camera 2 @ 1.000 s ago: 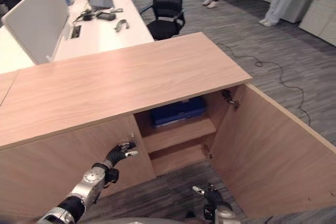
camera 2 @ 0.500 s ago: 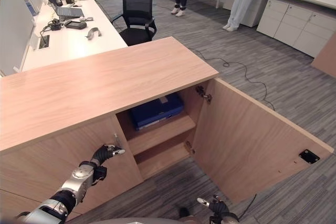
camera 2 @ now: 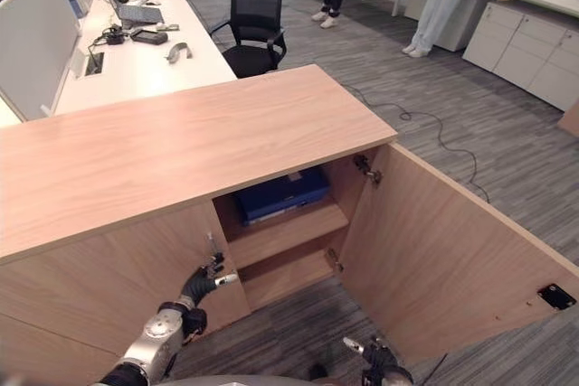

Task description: Put the empty folder in the office cabinet

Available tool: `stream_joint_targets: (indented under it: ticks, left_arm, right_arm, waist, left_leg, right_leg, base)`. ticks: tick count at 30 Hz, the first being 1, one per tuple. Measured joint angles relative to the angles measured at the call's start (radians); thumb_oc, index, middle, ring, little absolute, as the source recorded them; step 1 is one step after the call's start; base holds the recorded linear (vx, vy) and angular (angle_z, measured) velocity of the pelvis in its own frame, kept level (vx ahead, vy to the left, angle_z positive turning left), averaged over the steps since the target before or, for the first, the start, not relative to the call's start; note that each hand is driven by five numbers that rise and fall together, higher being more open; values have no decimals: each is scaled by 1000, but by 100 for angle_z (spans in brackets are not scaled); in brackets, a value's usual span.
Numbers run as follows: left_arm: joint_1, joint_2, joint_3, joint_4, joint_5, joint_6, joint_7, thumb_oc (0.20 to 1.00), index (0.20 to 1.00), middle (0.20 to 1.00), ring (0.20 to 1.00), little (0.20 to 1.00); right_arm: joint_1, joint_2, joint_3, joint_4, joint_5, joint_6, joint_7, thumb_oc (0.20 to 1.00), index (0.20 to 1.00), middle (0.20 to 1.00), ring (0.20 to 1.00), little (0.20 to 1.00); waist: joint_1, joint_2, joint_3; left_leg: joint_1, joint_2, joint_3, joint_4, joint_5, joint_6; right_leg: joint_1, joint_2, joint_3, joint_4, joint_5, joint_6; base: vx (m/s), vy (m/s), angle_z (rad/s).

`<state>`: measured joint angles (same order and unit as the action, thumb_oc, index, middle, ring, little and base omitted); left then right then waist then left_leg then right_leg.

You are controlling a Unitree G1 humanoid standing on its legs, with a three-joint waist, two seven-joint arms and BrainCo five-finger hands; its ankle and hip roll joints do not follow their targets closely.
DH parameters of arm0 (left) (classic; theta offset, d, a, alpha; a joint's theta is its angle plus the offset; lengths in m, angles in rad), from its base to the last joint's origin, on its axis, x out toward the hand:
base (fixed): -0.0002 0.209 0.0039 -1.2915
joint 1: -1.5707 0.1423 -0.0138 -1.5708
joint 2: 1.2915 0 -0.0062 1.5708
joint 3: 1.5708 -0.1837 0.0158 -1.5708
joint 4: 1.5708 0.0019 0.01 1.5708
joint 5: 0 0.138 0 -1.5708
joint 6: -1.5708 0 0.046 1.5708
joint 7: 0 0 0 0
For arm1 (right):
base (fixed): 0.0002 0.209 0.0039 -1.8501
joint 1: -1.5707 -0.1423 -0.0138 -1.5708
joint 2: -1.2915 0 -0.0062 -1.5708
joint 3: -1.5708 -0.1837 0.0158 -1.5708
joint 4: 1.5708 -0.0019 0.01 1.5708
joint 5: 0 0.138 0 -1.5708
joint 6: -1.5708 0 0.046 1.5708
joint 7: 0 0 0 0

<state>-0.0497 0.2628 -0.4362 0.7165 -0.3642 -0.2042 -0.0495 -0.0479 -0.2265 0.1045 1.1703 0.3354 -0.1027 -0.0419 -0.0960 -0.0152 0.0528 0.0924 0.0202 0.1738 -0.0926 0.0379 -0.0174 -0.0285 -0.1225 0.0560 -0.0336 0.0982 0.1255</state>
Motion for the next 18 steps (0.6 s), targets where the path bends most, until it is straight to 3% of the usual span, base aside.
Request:
stream_joint_targets:
  ticks: [1, 2, 3, 4, 5, 7, 8, 9, 11, 12, 18]
  left_arm:
    - [4, 14, -8, -29, 1, -1, -10, 1000, 1000, 1000, 1000, 1000]
    - [8, 27, -14, -58, 5, -1, -20, 1000, 1000, 1000, 1000, 1000]
    - [9, 28, -12, -71, 21, -1, -34, 1000, 1000, 1000, 1000, 1000]
    - [15, 21, -3, -62, 27, 1, -44, 1000, 1000, 1000, 1000, 1000]
    - [22, 19, 1, -39, 28, 7, -52, 1000, 1000, 1000, 1000, 1000]
    - [41, 25, 14, -21, 28, 11, -59, 1000, 1000, 1000, 1000, 1000]
    - [48, 38, 17, -18, 28, 14, -59, 1000, 1000, 1000, 1000, 1000]
    - [51, 41, 34, 2, 28, 20, -61, 1000, 1000, 1000, 1000, 1000]
    - [86, 4, 47, 28, 28, 25, -69, 1000, 1000, 1000, 1000, 1000]
    - [94, -10, 47, 48, 28, 25, -70, 1000, 1000, 1000, 1000, 1000]
    - [75, -65, 69, 118, 40, 25, -64, 1000, 1000, 1000, 1000, 1000]
  right_arm:
    - [-28, 1, 1, 4, 0, 0, 0, 1000, 1000, 1000, 1000, 1000]
    - [-42, 0, 1, 11, 0, 0, -1, 1000, 1000, 1000, 1000, 1000]
    - [-53, -5, 0, 13, 0, 0, -1, 1000, 1000, 1000, 1000, 1000]
    - [-52, -8, 1, 18, 0, 1, -1, 1000, 1000, 1000, 1000, 1000]
    - [-43, -6, 2, 18, 0, 3, 2, 1000, 1000, 1000, 1000, 1000]
    - [-37, -2, 1, 18, 0, 3, 2, 1000, 1000, 1000, 1000, 1000]
    - [-34, 1, 1, 19, 0, 3, 0, 1000, 1000, 1000, 1000, 1000]
    - [-34, -5, 1, 20, 0, 4, -1, 1000, 1000, 1000, 1000, 1000]
    - [-10, -35, 1, 18, 0, 4, -3, 1000, 1000, 1000, 1000, 1000]
    - [5, -45, 2, 18, 0, 3, -3, 1000, 1000, 1000, 1000, 1000]
    - [48, -87, 1, 19, 1, 4, -3, 1000, 1000, 1000, 1000, 1000]
  waist:
    - [12, 11, 23]
    - [27, 21, 37]
    - [48, 37, 51]
    - [58, 61, 61]
    - [76, 76, 63]
    - [91, 61, 56]
    - [97, 43, 50]
    - [90, 40, 50]
    - [77, 83, 21]
    - [73, 87, 11]
    - [37, 122, -23]
  left_leg:
    - [-4, 16, 27, 1, 12, 13]
    - [-11, 24, 53, 3, 13, 12]
    - [-19, 39, 82, 3, 11, 16]
    - [-15, 59, 90, 3, 11, 16]
    - [-8, 77, 107, 3, 12, 14]
    - [-5, 77, 127, 3, 6, 2]
    - [-4, 71, 136, 3, 7, -10]
    - [0, 80, 142, 3, 25, -40]
    - [18, 128, 149, 5, 35, -41]
    - [23, 147, 149, 15, 35, -41]
    - [24, 192, 147, 47, 49, -63]
  right_leg:
    - [-22, -2, -45, 6, 4, 10]
    - [-36, -23, -167, 14, -10, 14]
    - [-61, -65, -320, 99, -32, 4]
    - [-65, -101, -399, 197, -56, 8]
    - [-63, -141, -422, 306, -92, 28]
    - [-11, -183, -421, 294, -117, 73]
    - [23, -186, -420, 229, -107, 76]
    - [85, -152, -415, 111, -119, 53]
    - [123, -79, -387, 14, -75, 21]
    - [133, -56, -372, -16, -67, 14]
    - [145, -11, -338, -60, -64, -1]
  base:
    - [-195, -57, -57]
    - [-129, -63, -75]
    - [-98, -108, -64]
    - [-93, -202, -64]
    - [-73, -170, -50]
    - [-48, -151, -51]
    - [-24, -204, -42]
    - [-3, -199, -42]
    - [-7, -232, -56]
    - [-7, -199, -59]
    - [-6, -172, -21]
